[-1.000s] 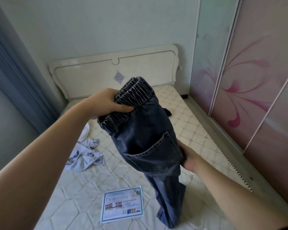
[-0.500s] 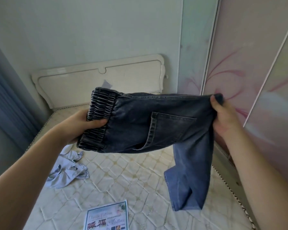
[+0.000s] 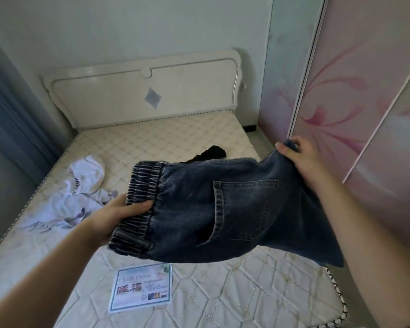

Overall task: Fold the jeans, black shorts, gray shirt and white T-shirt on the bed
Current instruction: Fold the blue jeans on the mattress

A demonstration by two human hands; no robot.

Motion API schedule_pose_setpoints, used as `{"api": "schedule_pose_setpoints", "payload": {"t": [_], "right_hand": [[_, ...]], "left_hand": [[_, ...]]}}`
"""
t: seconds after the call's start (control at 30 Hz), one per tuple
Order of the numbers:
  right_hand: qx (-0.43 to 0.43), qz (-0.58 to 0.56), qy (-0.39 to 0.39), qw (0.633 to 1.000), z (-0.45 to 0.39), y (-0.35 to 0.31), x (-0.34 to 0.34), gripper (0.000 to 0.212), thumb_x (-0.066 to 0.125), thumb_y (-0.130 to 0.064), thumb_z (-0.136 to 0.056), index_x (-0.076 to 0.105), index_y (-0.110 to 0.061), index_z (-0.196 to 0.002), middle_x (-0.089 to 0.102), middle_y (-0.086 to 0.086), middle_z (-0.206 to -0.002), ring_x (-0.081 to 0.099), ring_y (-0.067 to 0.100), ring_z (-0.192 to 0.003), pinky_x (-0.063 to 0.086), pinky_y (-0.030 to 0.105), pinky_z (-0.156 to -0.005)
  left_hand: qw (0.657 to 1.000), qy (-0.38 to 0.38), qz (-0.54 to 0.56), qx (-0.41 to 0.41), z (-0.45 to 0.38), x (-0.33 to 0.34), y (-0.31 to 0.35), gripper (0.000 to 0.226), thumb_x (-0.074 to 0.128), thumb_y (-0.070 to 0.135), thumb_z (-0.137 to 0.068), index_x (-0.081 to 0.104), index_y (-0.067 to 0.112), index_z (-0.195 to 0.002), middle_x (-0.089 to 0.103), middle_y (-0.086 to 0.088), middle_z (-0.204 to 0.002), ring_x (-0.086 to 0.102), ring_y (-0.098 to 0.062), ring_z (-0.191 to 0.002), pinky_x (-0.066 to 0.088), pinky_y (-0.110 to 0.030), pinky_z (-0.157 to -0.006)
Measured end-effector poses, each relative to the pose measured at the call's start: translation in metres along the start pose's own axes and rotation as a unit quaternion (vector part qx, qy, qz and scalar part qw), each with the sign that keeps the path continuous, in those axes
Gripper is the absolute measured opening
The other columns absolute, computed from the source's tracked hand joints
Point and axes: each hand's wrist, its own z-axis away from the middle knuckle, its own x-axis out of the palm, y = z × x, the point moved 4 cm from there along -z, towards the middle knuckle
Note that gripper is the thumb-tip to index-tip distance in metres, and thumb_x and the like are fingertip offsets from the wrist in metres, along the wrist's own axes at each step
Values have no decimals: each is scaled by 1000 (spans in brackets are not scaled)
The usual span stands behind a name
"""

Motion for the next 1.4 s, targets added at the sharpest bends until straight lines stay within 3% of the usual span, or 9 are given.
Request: {"api": "schedule_pose_setpoints", "payload": {"t": [0.13, 0.43, 0.53, 0.73, 0.9, 1.03, 1.23, 1.33, 1.4], "right_hand": [[86, 87, -100, 987, -3, 80, 63, 40, 72, -57, -77, 65, -27, -102, 68, -9, -98, 61, 3, -85, 44, 23, -69], [274, 71, -284, 916, 80, 225, 213, 32, 70, -26, -90, 57, -8, -113, 63, 11, -118, 60, 21, -101, 46, 30, -83], [298, 63, -312, 900, 103, 239, 254, 33, 68, -20, -91, 55, -3, -116, 62, 18, -123, 57, 32, -117, 44, 43, -103], [304, 80, -307, 898, 135, 248, 334, 38, 71, -16, -88, 55, -3, -119, 63, 14, -120, 58, 27, -115, 41, 43, -107], [271, 123, -288, 910, 155, 264, 417, 32, 72, -12, -87, 53, -12, -113, 63, 1, -94, 59, 8, -83, 44, 16, -67], [248, 148, -310, 906, 172, 283, 494, 27, 68, -7, -89, 61, -20, -112, 65, -4, -87, 61, 2, -81, 43, 3, -60], [232, 170, -289, 913, 184, 318, 605, 19, 66, -6, -90, 66, -20, -103, 70, 9, -93, 66, 22, -90, 50, 20, -79], [218, 202, -283, 912, 180, 335, 655, 14, 69, -12, -88, 66, -22, -97, 72, 14, -99, 66, 31, -97, 52, 39, -91], [209, 221, -273, 913, 175, 346, 683, 12, 71, -16, -86, 67, -24, -94, 73, 15, -99, 67, 30, -94, 50, 36, -88]], "left_hand": [[993, 67, 50, -84, 16, -12, -85, 59, 93, 26, -55, 70, 3, -104, 71, -23, -104, 72, -32, -85, 58, -34, -64], [951, 218, 112, -191, 104, -63, -252, 39, 66, 8, -84, 59, -2, -121, 68, -24, -115, 67, -38, -103, 59, -39, -76], [939, 238, 135, -208, 129, -88, -278, 41, 67, 12, -85, 58, 2, -124, 68, -21, -116, 66, -37, -106, 59, -39, -77], [925, 267, 163, -218, 162, -146, -325, 43, 67, 19, -82, 58, 6, -123, 69, -19, -115, 68, -32, -103, 58, -36, -76], [914, 274, 176, -241, 170, -223, -385, 33, 64, 18, -91, 58, 10, -122, 71, -14, -113, 68, -30, -104, 58, -37, -77], [904, 302, 149, -263, 167, -300, -434, 27, 63, 18, -93, 59, 18, -120, 73, -10, -110, 69, -28, -101, 57, -43, -84], [900, 339, 106, -252, 148, -410, -481, 28, 67, 15, -91, 60, 12, -118, 73, -10, -107, 71, -20, -93, 58, -28, -72], [905, 324, 90, -260, 142, -451, -500, 25, 68, 16, -91, 62, 16, -115, 74, -8, -106, 70, -22, -96, 58, -33, -79], [908, 301, 90, -276, 139, -474, -513, 23, 66, 16, -92, 61, 17, -115, 73, -8, -108, 70, -23, -98, 56, -38, -83]]}}
